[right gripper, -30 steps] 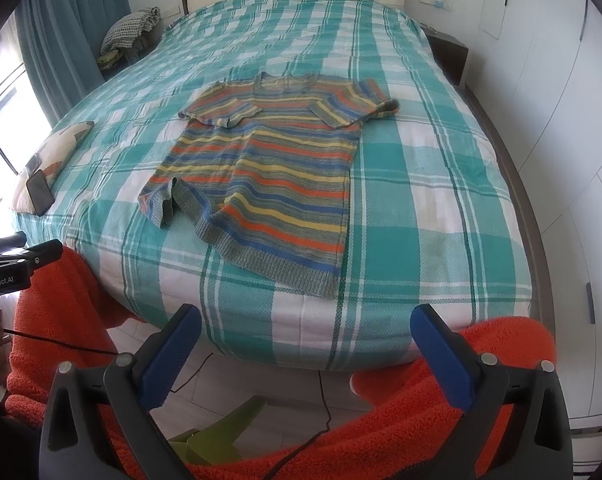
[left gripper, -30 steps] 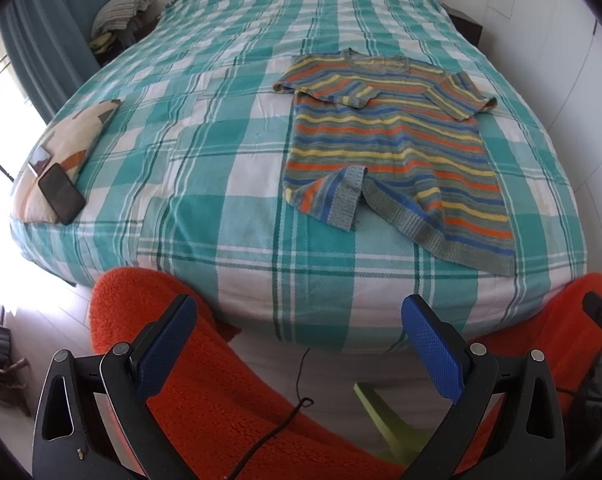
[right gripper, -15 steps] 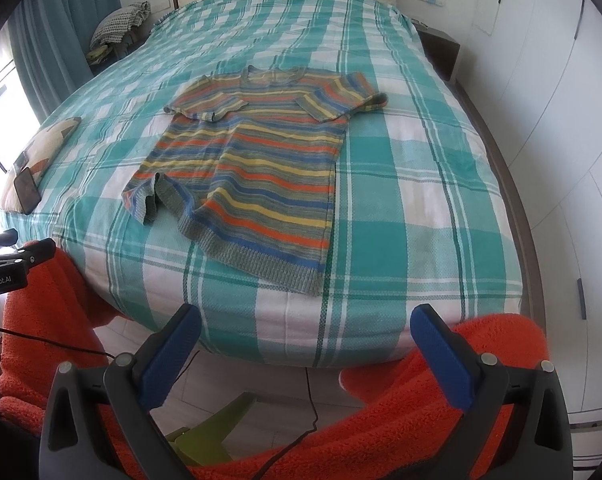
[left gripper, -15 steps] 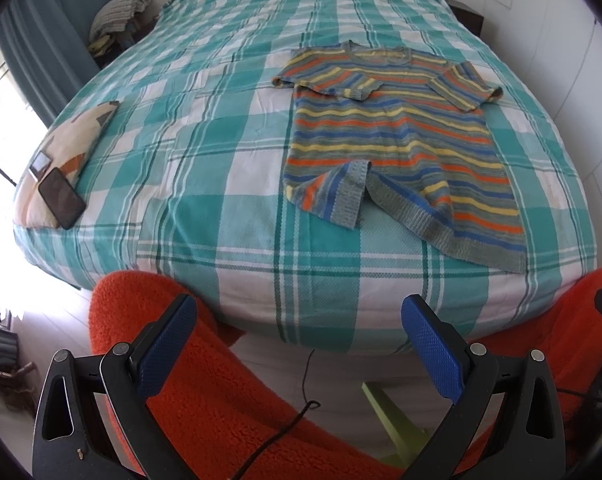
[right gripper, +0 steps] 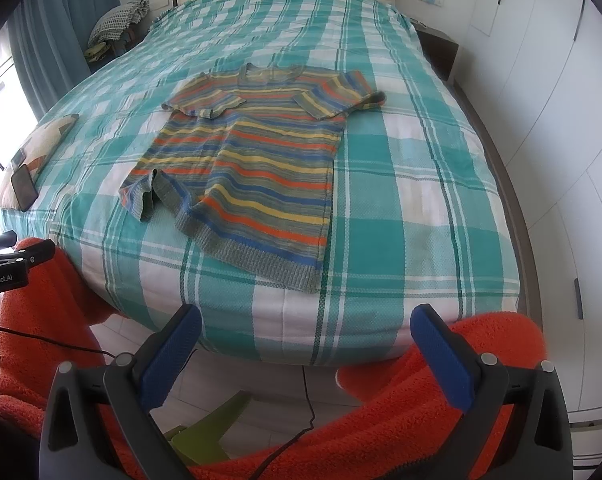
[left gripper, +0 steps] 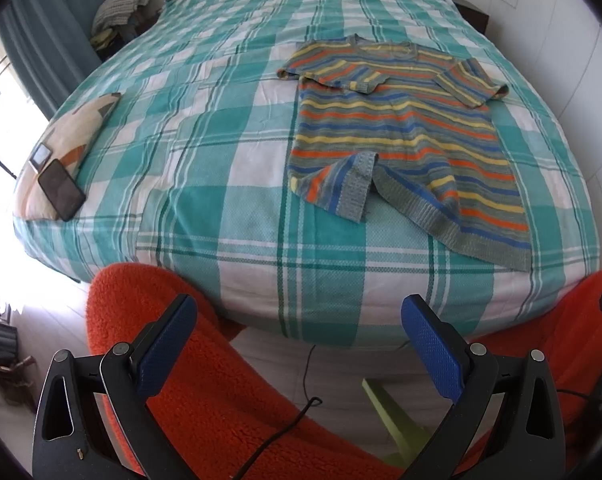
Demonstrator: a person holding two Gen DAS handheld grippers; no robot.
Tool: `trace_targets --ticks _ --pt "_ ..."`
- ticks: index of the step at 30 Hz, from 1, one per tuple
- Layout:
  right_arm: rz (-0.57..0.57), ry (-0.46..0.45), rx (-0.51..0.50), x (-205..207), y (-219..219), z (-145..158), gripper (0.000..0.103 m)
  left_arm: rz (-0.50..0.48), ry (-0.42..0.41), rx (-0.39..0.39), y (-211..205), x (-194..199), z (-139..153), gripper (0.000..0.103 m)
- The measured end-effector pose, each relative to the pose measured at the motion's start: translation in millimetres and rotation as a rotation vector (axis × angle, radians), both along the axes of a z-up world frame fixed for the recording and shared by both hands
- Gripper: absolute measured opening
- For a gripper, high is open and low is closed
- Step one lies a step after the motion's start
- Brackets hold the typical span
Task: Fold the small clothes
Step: 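Move both tools toward the hem of the striped sweater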
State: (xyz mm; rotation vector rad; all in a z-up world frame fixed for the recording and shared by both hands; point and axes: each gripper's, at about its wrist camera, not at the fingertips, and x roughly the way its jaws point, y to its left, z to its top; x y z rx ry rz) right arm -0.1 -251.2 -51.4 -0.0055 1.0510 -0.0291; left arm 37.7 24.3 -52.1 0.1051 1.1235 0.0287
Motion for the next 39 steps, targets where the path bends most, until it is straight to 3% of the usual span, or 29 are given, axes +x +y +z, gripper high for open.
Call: trace_targets --ticks 10,15,21,33,36,39 --pt "-0.001 0.005 0.001 -0.6 0.3 -1.7 0.103 -0.009 0.016 0.003 -5.9 -0.8 -3.0 0.102" --pt "-0.006 0.018 0.01 -0.3 -3.1 -9.9 0.103 -0.012 0.049 -0.049 4.3 11.8 -20.4 0.102" --pt "-0.013 0.031 -0.05 4.1 -3.0 -15.5 0.103 0.029 0.066 -0.098 20.3 27.7 -35.0 0.102" --pt "-0.008 0.043 -0.094 8.4 -1.6 -18.6 0.103 0.009 0.089 -0.099 11.9 30.0 -44.0 0.102" --pt "-0.002 0.029 -0.077 11.8 -9.2 -18.8 0.103 0.022 0.071 -0.153 22.6 40.4 -51.4 0.102" --pt "-0.057 0.048 0.077 20.2 -38.9 -25.9 0.103 0.081 0.084 -0.324 49.1 59.0 -69.9 0.102"
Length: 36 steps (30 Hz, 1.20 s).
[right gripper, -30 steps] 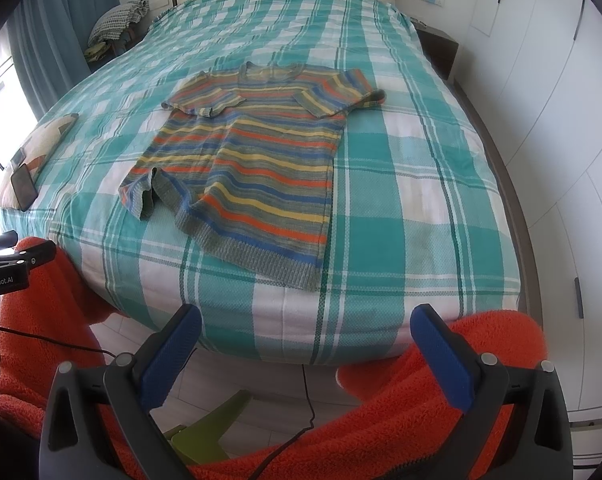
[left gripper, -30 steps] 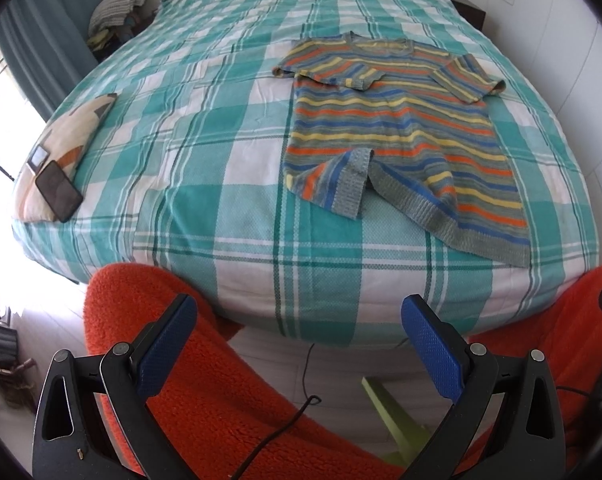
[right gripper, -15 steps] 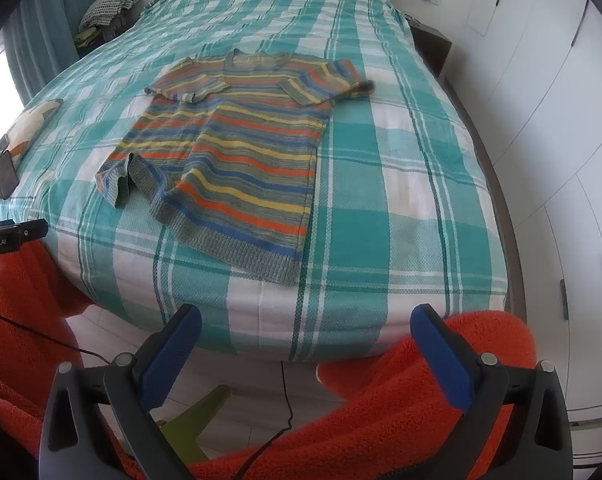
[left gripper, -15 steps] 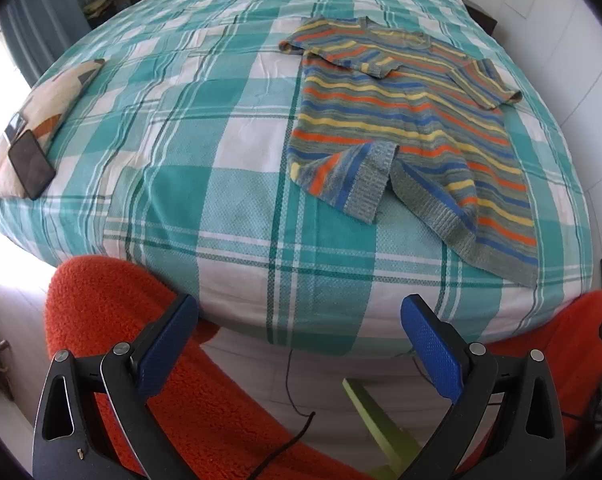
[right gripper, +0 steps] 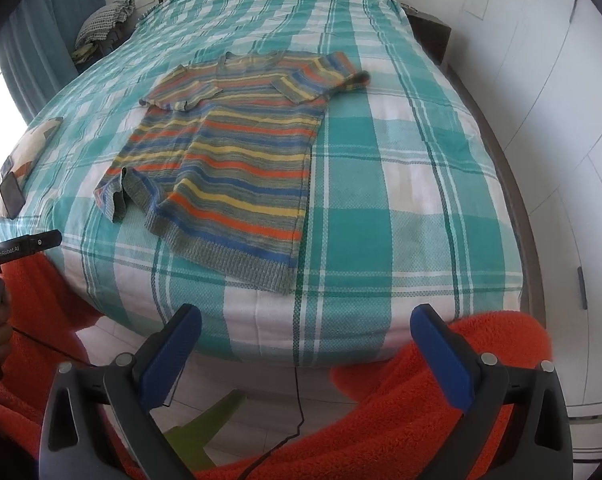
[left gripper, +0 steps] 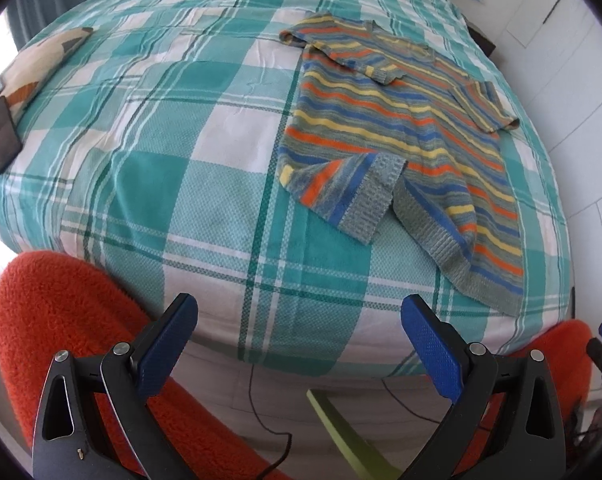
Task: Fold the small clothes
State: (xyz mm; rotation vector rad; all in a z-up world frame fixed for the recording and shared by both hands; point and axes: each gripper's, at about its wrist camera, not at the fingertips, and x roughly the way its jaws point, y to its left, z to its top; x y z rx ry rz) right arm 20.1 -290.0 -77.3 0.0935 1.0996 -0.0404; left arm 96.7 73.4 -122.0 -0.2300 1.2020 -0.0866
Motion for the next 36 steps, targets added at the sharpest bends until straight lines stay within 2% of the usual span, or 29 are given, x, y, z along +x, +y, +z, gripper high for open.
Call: trace_targets --ticks 2,5,7,9,11,12,13,14,15,16,17,19,23,26,29,31,33,34,35,36 --pt "-0.055 0.017 0.179 4.3 -24.8 -10.2 0.103 0.044 0.013 -0.111 13.8 11.5 -14.3 0.102" --pt "-0.147 0.042 0.443 13.5 -55.4 -34.9 0.103 0.073 0.012 -0.214 18.7 28.7 -32.7 0.101" --pt "-0.208 0.07 0.557 22.3 -68.9 -55.1 0.103 0.08 0.017 -0.254 13.1 42.8 -42.7 0.1" --pt "-0.227 0.089 0.641 34.2 -73.4 -75.3 0.097 0.076 0.005 -0.291 4.7 56.6 -49.3 0.096" --pt "-0.226 0.101 0.684 48.3 -72.4 -96.0 0.08 0.076 0.01 -0.315 -4.8 69.2 -57.8 0.071" --pt "-0.223 0.127 0.698 57.0 -68.9 -109.1 0.075 0.072 0.012 -0.323 -9.5 74.2 -62.5 0.064" --pt "-0.218 0.154 0.71 63.6 -63.7 -120.4 0.069 0.068 0.012 -0.309 -14.7 77.8 -65.6 0.043" --pt "-0.191 0.184 0.73 70.3 -55.0 -130.7 0.063 0.056 0.017 -0.275 -18.8 81.7 -67.6 0.011" --pt "-0.147 0.196 0.745 75.1 -44.8 -136.0 0.055 0.031 0.029 -0.26 -21.8 83.0 -66.7 0.007" --pt "-0.09 0.199 0.738 79.6 -34.5 -137.7 0.024 0.006 0.03 -0.27 -21.6 81.9 -62.4 0.007" --pt "-0.056 0.208 0.697 81.4 -28.2 -137.1 0.007 -0.027 0.027 -0.276 -19.7 78.7 -55.1 0.006" --pt "-0.038 0.205 0.655 78.3 -28.3 -124.6 0.007 -0.116 0.017 -0.214 -12.4 67.1 -33.8 0.006" --pt "-0.012 0.176 0.524 61.8 -46.6 -82.7 0.006 -0.299 0.023 0.041 6.3 36.4 -0.7 0.002" --pt "0.001 0.173 0.483 66.7 -50.6 -77.6 0.006 -0.349 0.045 0.138 4.8 33.9 -8.5 0.002" --pt "0.012 0.187 0.497 83.6 -45.2 -103.9 0.007 -0.346 0.046 0.136 -4.4 44.4 -34.1 0.003" --pt "-0.001 0.224 0.491 89.2 -43.4 -120.2 0.012 -0.311 0.068 0.133 -3.4 48.4 -46.4 0.008" --pt "-0.02 0.233 0.526 85.1 -46.7 -123.5 0.03 -0.273 0.067 0.113 3.1 43.8 -46.0 0.028" --pt "-0.026 0.219 0.558 80.5 -50.7 -121.3 0.054 -0.259 0.046 0.079 8.1 40.7 -42.1 0.055" --pt "-0.033 0.201 0.577 77.7 -53.3 -117.7 0.075 -0.237 0.014 0.046 13.9 38.0 -37.0 0.077" --pt "-0.043 0.171 0.586 71.5 -59.0 -114.5 0.078 -0.211 -0.018 0.028 18.1 36.7 -33.3 0.083"
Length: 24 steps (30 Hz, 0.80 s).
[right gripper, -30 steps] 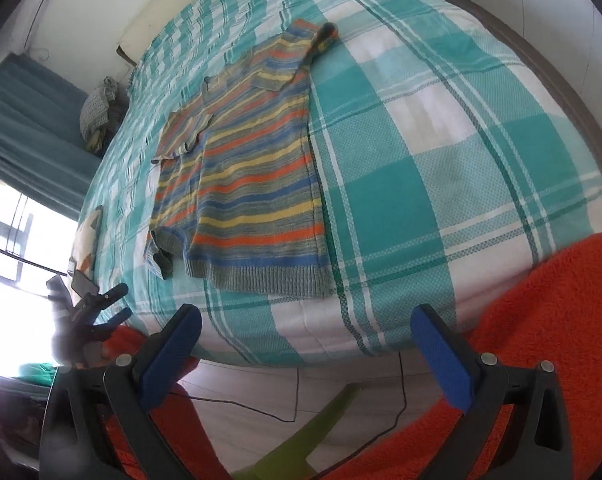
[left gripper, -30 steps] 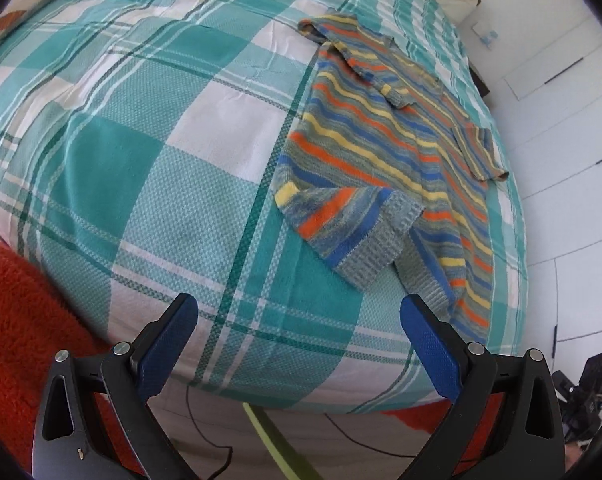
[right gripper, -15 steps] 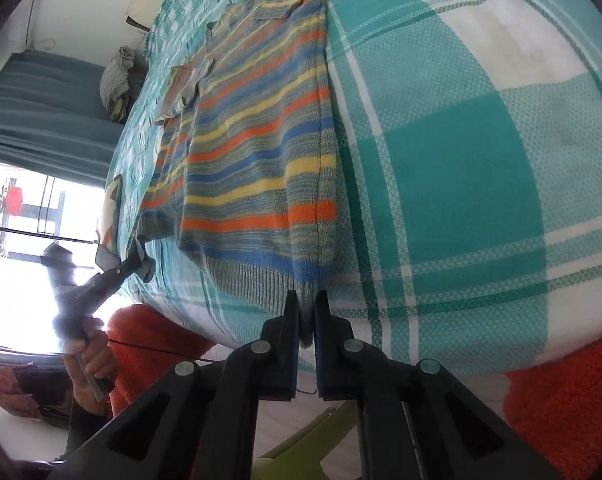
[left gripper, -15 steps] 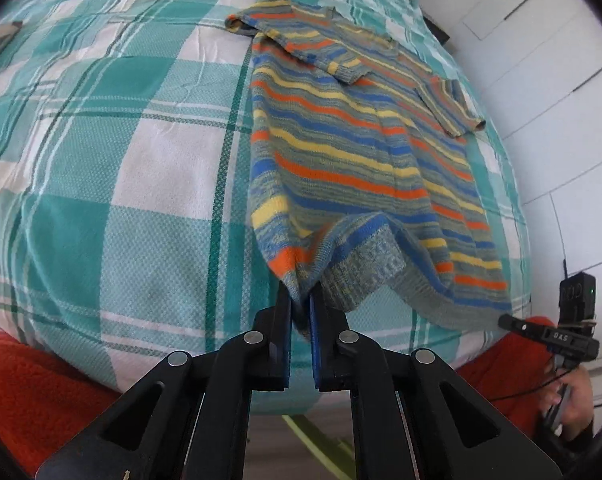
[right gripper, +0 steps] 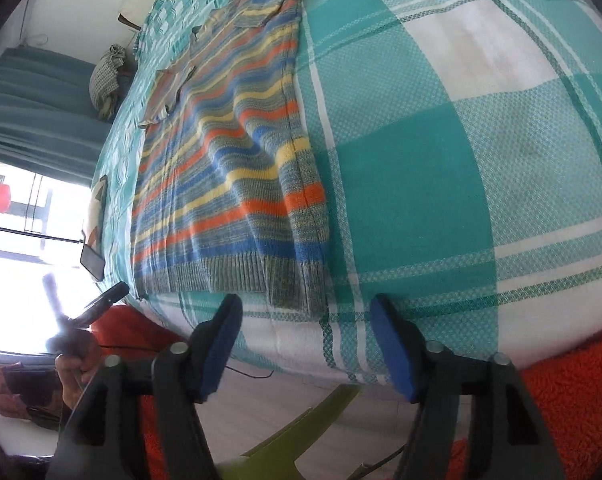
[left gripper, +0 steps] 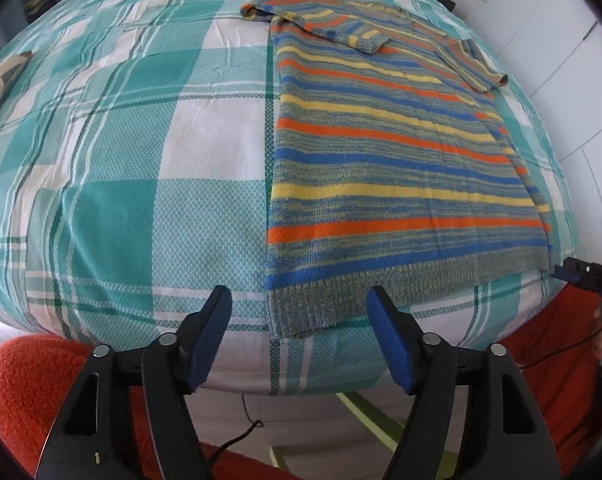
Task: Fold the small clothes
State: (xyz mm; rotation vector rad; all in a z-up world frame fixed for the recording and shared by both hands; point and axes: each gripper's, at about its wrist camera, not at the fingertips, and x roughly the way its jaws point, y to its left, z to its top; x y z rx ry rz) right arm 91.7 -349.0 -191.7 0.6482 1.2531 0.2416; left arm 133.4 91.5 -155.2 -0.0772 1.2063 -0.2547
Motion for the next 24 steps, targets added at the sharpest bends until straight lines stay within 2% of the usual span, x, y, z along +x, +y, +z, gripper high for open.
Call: trace_targets --ticks 1,3,4,5,6,7,9,12,14,18,21,24 --pt "-0.012 -0.014 0.007 0.2 -1.8 0.6 0.079 0.022 -0.012 -0.012 1.9 2.3 0.6 0.085" --pt "-0.027 -0.007 0.05 6.6 -4.4 -6.9 0.078 0.041 0.034 -0.016 -1.8 14.6 -11.0 0.081" --pt "-0.028 -0.011 0.074 11.5 -3.1 -12.1 0.076 0.038 0.071 -0.016 -6.1 21.4 -21.4 0.061" --pt "-0.019 -0.014 0.097 16.8 -1.2 -17.7 0.055 0.033 0.127 -0.002 -10.9 27.6 -35.0 0.012" --pt "-0.009 -0.006 0.108 20.9 0.1 -22.4 0.032 0.044 0.169 0.0 -12.1 30.6 -44.6 0.006" --pt "-0.01 0.017 0.114 22.9 0.2 -26.0 0.01 0.065 0.168 -0.014 -10.4 30.6 -43.6 0.004" --pt "-0.009 0.035 0.138 17.7 -2.5 -20.6 0.009 0.053 0.159 -0.011 -6.4 25.6 -28.4 0.003" --pt "0.052 0.025 0.067 6.3 4.5 8.4 0.009 0.01 0.123 0.02 5.1 12.3 -0.5 0.003" --pt "0.073 0.029 0.037 2.1 10.0 18.5 0.008 -0.002 0.118 0.053 7.9 6.9 4.7 0.003" --pt "0.118 0.107 -0.069 6.3 23.9 -2.7 0.008 -0.04 0.153 0.167 -8.0 14.6 -15.9 0.003" --pt "0.068 0.146 -0.049 7.7 13.7 -22.3 0.007 -0.024 0.185 0.196 -11.9 15.1 -37.7 0.003" --pt "0.058 0.144 -0.06 7.1 11.2 -26.7 0.007 -0.019 0.169 0.247 -21.1 17.2 -45.7 0.003"
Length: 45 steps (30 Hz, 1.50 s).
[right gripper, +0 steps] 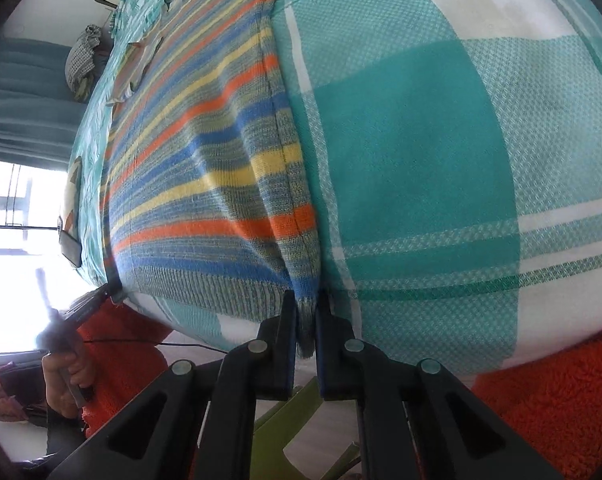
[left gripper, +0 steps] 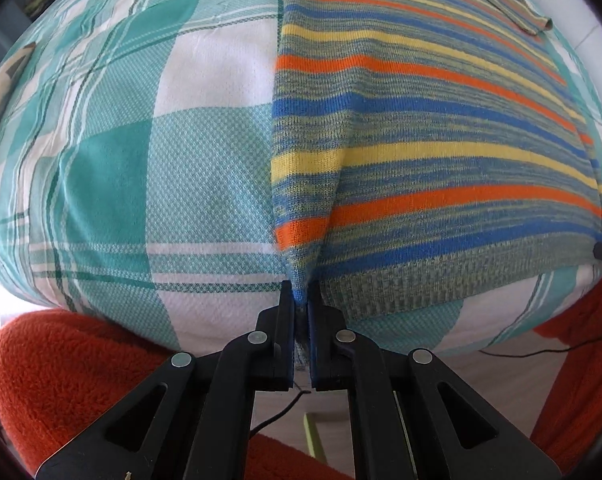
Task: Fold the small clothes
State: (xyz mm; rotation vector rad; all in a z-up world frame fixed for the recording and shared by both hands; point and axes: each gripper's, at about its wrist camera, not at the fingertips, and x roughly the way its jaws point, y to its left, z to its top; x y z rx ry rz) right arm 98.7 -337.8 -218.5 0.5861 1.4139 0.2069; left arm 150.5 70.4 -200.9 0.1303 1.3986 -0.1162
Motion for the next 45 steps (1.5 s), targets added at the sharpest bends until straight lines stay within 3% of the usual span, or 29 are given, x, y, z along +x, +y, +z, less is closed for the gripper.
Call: trace_targets --ticks 3,20,29,37,41,43,45 --pt "-0.004 -0.008 -0.01 -2.3 0.5 -0.2 0.007 0.0 -0.012 0.028 -6.7 1.3 -5.4 0.003" --pt "-0.016 -0.028 -0.049 -6.5 8.2 1.7 0.007 0.027 -0.036 0.009 8.7 -10.7 -6.4 0.003" --pt "-0.019 -0.033 -0.058 -6.8 9.2 2.0 0.007 0.021 -0.037 0.027 -2.4 -6.2 -5.6 0.005" --pt "0.005 0.004 -0.093 -9.6 15.3 5.3 0.008 0.038 0.024 0.031 -8.9 -16.2 -4.7 0.009" --pt "0.009 0.106 -0.088 -20.0 12.4 0.1 0.02 0.039 0.141 0.051 -6.4 -36.8 -13.2 0.014" --pt "0.022 0.164 -0.11 -29.1 6.0 2.0 0.033 0.012 0.14 0.064 -6.8 -50.8 -5.3 0.016" --pt "0.041 0.171 -0.145 -36.4 -6.4 18.1 0.035 0.004 0.078 0.054 -6.0 -60.2 17.6 0.022"
